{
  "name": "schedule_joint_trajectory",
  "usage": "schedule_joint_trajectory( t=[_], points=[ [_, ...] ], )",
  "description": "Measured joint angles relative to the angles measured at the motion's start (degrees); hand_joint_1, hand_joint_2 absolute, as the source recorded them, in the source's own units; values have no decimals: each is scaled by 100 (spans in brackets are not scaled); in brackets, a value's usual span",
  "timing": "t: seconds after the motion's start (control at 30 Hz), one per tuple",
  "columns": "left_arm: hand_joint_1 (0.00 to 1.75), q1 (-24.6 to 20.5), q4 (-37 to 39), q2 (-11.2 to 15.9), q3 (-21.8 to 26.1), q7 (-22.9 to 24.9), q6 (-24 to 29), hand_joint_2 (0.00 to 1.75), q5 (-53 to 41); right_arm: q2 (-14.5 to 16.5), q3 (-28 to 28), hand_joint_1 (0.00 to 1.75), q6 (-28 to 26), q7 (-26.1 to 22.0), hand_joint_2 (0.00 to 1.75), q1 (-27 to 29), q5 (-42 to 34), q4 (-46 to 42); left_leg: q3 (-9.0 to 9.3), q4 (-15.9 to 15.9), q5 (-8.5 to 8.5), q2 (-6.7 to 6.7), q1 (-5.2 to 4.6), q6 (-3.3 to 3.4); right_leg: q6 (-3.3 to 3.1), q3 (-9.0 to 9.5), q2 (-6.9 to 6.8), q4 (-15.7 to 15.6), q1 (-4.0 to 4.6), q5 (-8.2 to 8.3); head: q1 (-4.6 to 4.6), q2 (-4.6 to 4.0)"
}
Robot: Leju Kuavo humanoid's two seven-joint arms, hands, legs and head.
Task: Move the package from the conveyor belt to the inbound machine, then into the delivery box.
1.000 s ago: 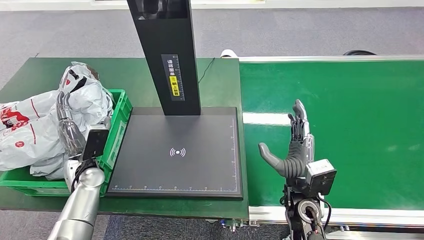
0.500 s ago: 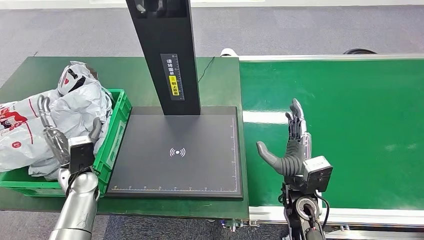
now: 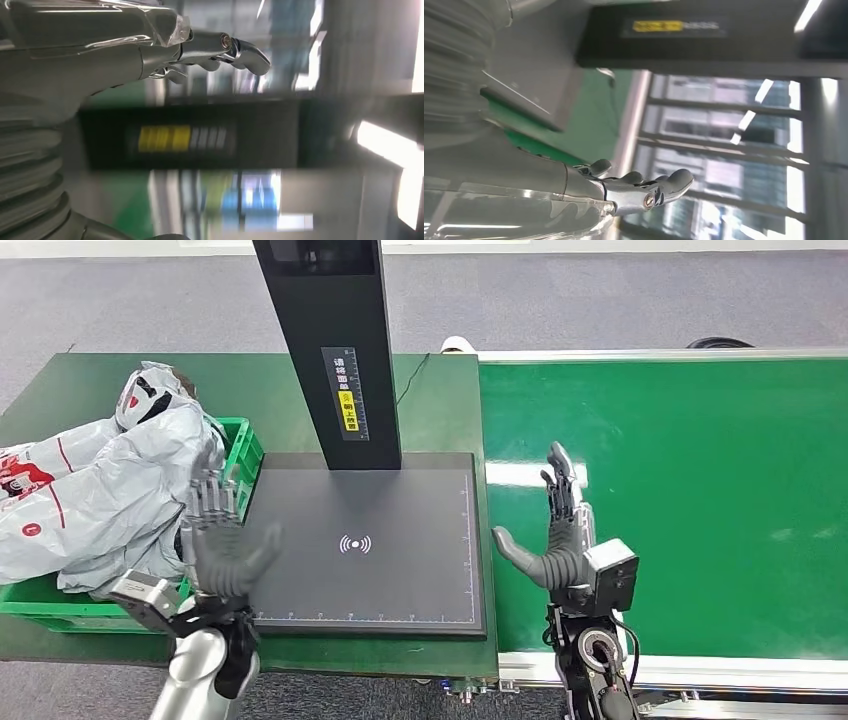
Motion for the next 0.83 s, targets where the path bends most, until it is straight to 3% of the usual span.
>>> schedule_joint_trajectory(
  t=[0.33,0.83],
  points=[
    [0,264,256,-225,-481,374,-1080,175,-26,74,166,0,-41,641,175,213,-173,133,-6,-1,-1,0,3,-1,-1,-9,1,0,3,-1,-1,0],
    [0,276,481,-287,-522,387,-1189,175,-104,195,171,0,-163,901,175,352,-164,40,-7,0,-1,1,2,-2,0,-9,1,0,2,0,-1,0]
  ],
)
